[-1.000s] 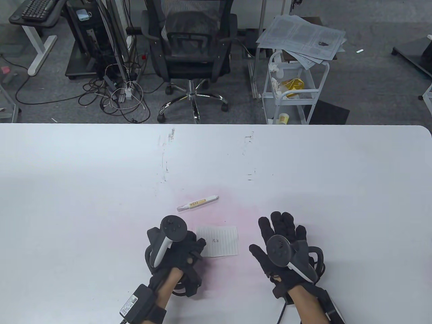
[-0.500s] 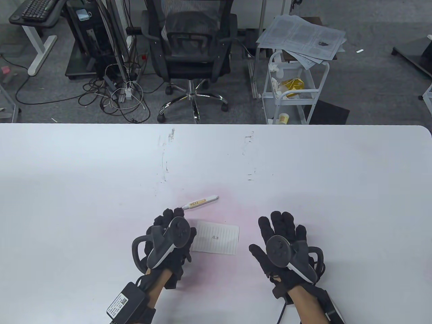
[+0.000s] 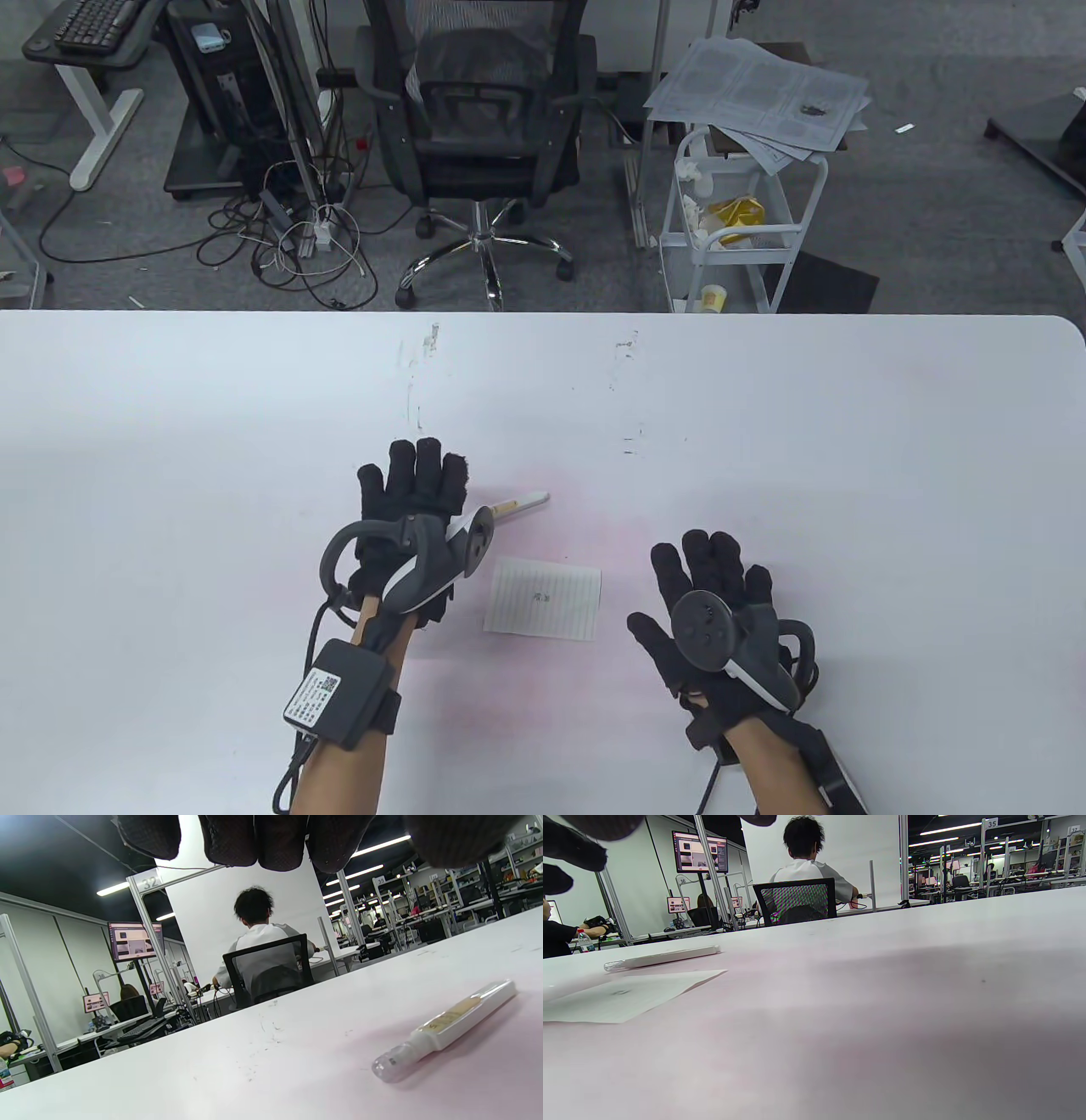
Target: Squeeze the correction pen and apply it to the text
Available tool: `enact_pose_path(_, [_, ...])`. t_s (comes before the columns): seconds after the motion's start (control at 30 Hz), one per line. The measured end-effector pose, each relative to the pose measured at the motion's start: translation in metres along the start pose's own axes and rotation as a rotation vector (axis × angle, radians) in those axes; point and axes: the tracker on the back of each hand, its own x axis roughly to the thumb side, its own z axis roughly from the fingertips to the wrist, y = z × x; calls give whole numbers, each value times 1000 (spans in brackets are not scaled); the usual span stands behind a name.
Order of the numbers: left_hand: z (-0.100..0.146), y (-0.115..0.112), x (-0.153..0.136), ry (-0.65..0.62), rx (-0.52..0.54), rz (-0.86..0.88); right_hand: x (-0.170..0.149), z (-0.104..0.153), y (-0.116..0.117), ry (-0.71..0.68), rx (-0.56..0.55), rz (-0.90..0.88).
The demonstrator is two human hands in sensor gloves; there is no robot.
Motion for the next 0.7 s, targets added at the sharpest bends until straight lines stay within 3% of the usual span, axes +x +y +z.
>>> enact_pose_path(0.33, [-17,-42,17,-25,-139,-45,-1,-1,0,0,6,-10])
enact_pose_path(0.6, [-23,-58,22,-32,-210,-67,-1,-1,0,3,13,-11])
enact_pose_path(0.7, [-26,-62,24,-50,-289,-82,-1,-1,0,2,16,-9])
